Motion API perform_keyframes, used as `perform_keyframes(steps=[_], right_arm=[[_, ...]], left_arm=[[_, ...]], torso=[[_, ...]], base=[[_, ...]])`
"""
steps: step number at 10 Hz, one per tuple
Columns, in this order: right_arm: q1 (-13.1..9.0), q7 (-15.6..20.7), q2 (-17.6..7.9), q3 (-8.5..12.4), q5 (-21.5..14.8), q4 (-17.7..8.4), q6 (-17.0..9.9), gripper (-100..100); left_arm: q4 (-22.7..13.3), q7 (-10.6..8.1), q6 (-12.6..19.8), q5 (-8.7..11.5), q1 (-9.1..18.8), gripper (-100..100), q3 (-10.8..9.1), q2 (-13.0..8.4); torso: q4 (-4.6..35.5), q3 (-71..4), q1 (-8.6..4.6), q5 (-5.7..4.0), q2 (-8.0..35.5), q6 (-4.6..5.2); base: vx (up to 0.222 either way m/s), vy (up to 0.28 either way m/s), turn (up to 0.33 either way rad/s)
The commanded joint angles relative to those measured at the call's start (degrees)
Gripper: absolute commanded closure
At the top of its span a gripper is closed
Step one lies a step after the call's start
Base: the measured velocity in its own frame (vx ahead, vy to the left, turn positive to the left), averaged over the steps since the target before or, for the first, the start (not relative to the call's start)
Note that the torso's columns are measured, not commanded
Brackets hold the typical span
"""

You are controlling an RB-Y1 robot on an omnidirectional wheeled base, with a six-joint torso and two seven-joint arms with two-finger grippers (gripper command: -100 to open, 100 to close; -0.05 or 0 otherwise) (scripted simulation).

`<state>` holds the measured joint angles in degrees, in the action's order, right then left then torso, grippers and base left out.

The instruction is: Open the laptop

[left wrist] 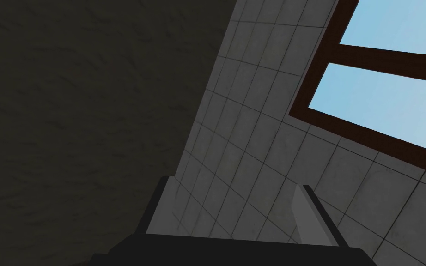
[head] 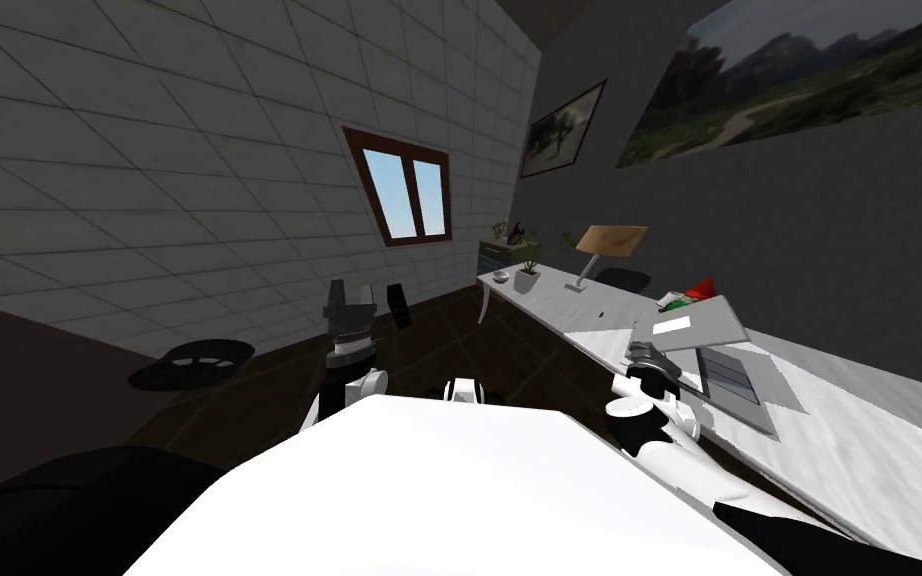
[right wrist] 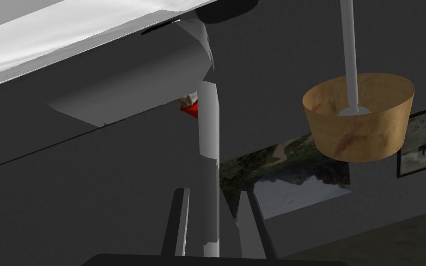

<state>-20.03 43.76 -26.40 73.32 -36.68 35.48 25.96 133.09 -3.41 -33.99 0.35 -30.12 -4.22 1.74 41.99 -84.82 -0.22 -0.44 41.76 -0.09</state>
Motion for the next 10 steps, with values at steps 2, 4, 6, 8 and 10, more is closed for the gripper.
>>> perform_keyframes(steps=[2, 4, 6, 8, 10], right_arm=[[-0.9, 4.7, 0.2, 4.5, 5.7, -2.1, 2.9, 100], [-1.3, 7.4, 0.4, 6.7, 9.1, -3.2, 4.4, 100], [-1.7, 10.0, 0.5, 8.9, 12.8, -4.3, 5.9, 100], [-2.2, 12.5, 0.6, 11.2, 16.3, -5.4, 7.4, 100], [-2.6, 15.0, 0.7, 13.4, 19.9, -6.4, 8.8, 100]], left_arm=[[0.0, 0.00, 0.0, 0.0, 0.0, 0, 0.00, 0.0], [0.0, 0.00, 0.0, 0.0, 0.0, 0, 0.00, 0.0], [0.0, 0.00, 0.0, 0.0, 0.0, 0, -0.01, 0.0], [0.0, 0.00, 0.0, 0.0, 0.0, 0, -0.01, 0.0], [0.0, 0.00, 0.0, 0.0, 0.0, 0, -0.01, 0.0]], torso=[[0.2, 0.2, -0.24, 0.14, 0.3, -0.18], [0.2, 0.2, -0.12, 0.18, 0.3, -0.07], [0.2, 0.1, -0.12, 0.19, 0.2, -0.02], [0.1, 0.1, -0.20, 0.13, 0.2, -0.02], [0.2, 0.2, -0.20, 0.12, 0.3, -0.02]], base=[[-0.150, -0.101, 0.316], [-0.145, -0.096, 0.313], [-0.137, -0.100, 0.274], [-0.135, -0.093, 0.272], [-0.158, -0.063, 0.309]])
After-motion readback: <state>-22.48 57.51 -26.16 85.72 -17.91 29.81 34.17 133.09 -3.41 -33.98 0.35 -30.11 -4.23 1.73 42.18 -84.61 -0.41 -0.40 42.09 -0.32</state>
